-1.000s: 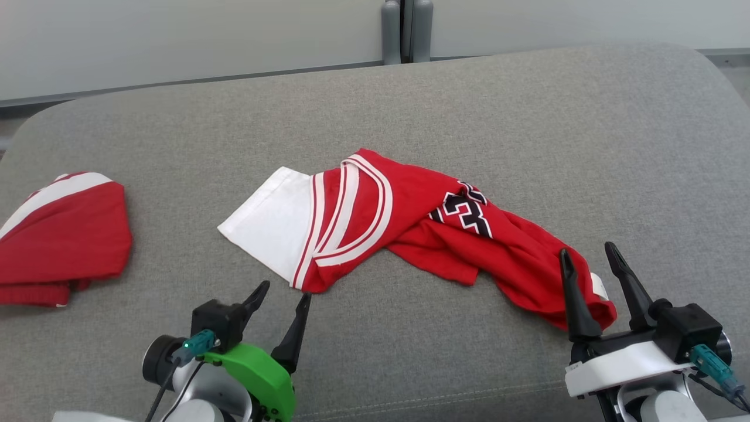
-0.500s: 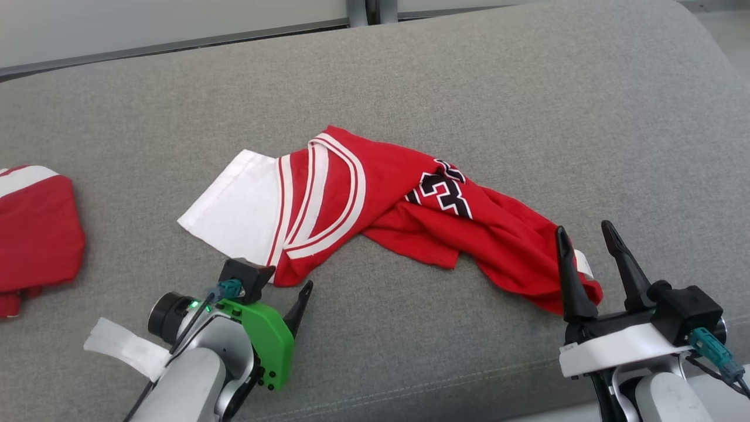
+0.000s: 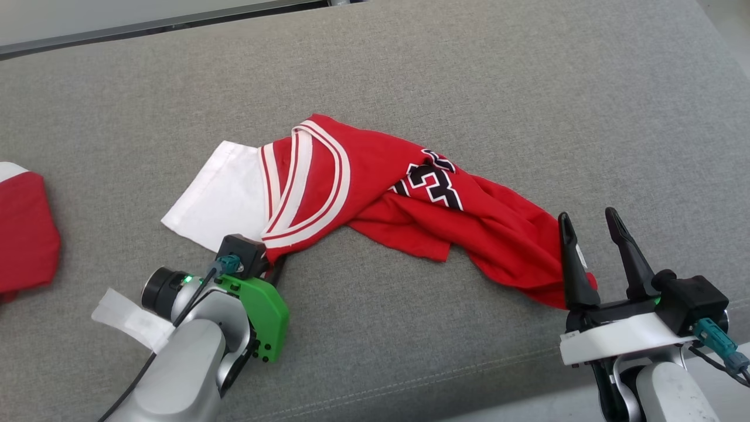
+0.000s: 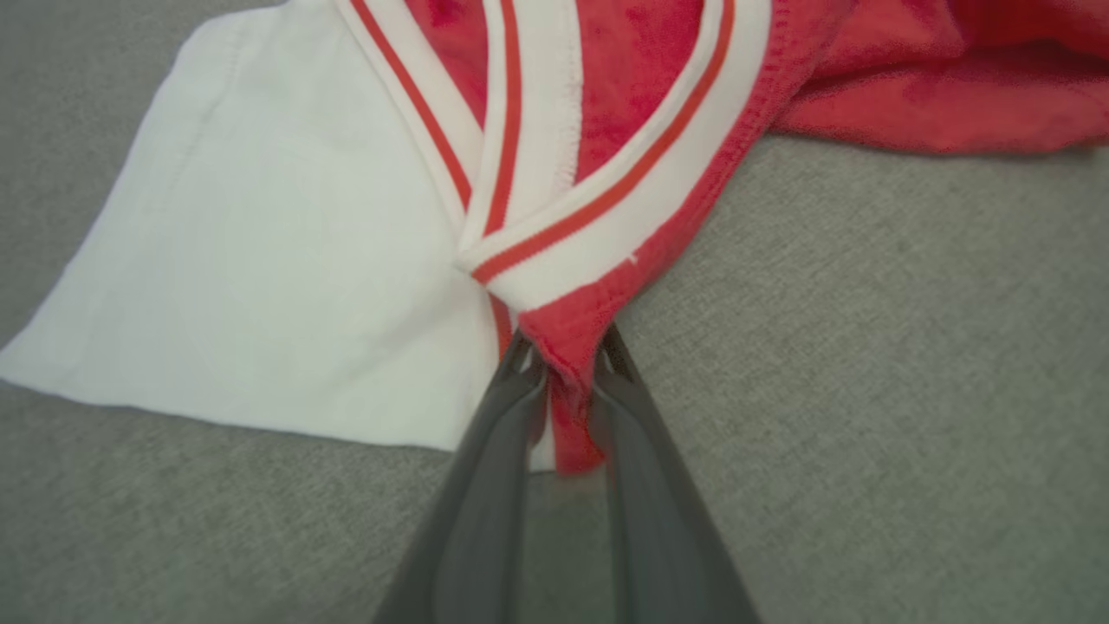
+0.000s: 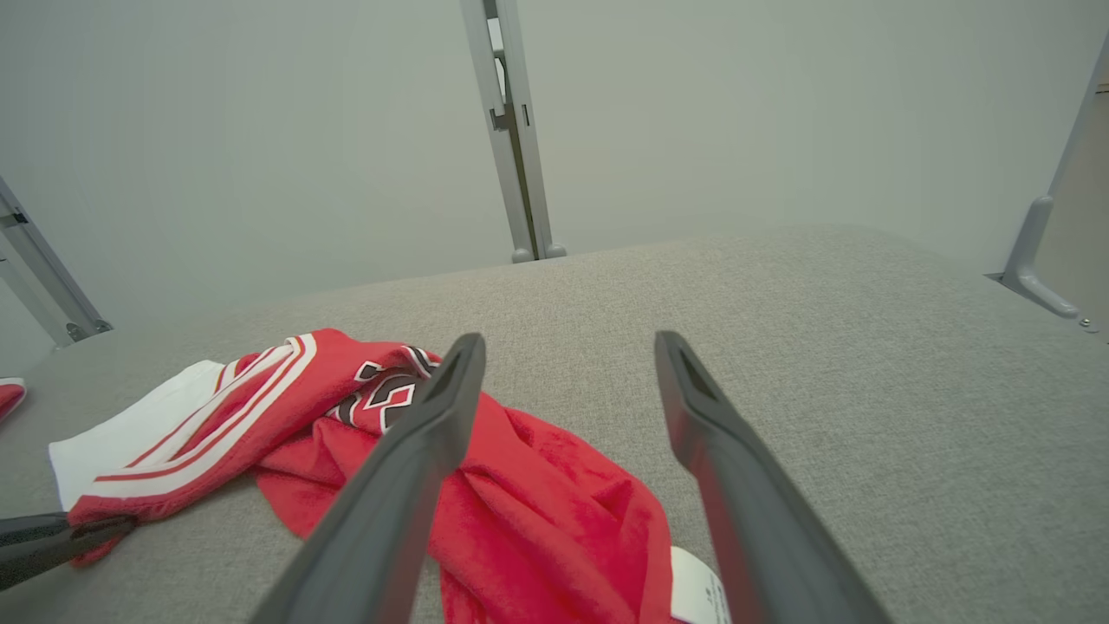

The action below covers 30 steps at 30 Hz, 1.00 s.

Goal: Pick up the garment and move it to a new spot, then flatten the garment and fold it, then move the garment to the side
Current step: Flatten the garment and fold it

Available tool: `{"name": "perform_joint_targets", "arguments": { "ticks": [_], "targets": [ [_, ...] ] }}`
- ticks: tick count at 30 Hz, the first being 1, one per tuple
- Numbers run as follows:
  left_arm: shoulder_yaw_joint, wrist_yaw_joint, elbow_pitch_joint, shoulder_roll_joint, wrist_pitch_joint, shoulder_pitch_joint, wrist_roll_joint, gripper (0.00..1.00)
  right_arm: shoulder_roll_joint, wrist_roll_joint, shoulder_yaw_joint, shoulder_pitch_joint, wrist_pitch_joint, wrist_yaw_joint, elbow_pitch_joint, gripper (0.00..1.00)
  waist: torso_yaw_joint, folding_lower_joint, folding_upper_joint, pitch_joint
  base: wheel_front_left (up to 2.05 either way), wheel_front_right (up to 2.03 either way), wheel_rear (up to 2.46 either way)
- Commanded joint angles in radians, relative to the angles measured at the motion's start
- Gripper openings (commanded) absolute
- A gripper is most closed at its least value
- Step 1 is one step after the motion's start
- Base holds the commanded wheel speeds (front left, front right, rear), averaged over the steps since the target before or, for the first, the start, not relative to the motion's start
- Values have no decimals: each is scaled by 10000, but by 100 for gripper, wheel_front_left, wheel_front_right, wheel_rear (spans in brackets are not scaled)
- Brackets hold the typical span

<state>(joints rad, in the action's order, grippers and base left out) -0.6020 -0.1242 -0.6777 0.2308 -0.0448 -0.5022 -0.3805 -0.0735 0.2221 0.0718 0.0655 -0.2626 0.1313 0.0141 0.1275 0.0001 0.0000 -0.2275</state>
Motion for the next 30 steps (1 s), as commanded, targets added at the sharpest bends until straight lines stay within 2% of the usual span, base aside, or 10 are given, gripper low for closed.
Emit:
{"name": "perform_joint_targets", "arguments": {
  "ticks": [1,4,7,10,12,18,21,24,25,30],
  "targets": [
    [-57,-54,-66,-7,110,-251,23,0,38,16,-71,59,-21,-10,-69,100,-46,-1,0,-10,0,0,0],
    [-62,-70,267,10,3,-361,-306,0,66,26,-130,36,-21,-10,-71,100,-115,-1,0,8,0,0,0],
    [-233,-66,1184,225,-387,-382,-813,0,98,31,-204,-31,-21,-10,-67,100,-207,-1,0,52,0,0,0],
    [-365,-65,2599,608,-985,-260,-1675,0,127,44,-257,-120,-21,-10,-53,100,-315,-1,0,125,0,0,0],
    [-386,-65,3634,1101,-1479,-186,-2110,0,130,44,-275,-172,-21,-10,-20,100,-370,-1,0,200,0,0,0],
    [276,4,6513,2069,-3116,285,-4179,0,174,126,-234,-204,-21,-10,12,100,-422,-1,0,392,0,0,0],
    [765,147,7498,2294,-3700,471,-5192,0,195,168,-176,-179,-21,-10,54,100,-389,-1,0,422,0,0,0],
    [1264,361,8211,2503,-4149,559,-6115,0,206,232,-151,-156,-21,-10,67,100,-335,-1,0,412,0,0,0],
    [1549,430,8437,2577,-4476,628,-6816,0,212,250,-130,-146,-21,-10,75,100,-292,-1,0,390,0,0,0],
    [2008,593,7994,2765,-5098,503,-7923,0,217,339,-62,-84,-21,-10,95,100,-201,-1,0,307,0,0,0]
  ]
}}
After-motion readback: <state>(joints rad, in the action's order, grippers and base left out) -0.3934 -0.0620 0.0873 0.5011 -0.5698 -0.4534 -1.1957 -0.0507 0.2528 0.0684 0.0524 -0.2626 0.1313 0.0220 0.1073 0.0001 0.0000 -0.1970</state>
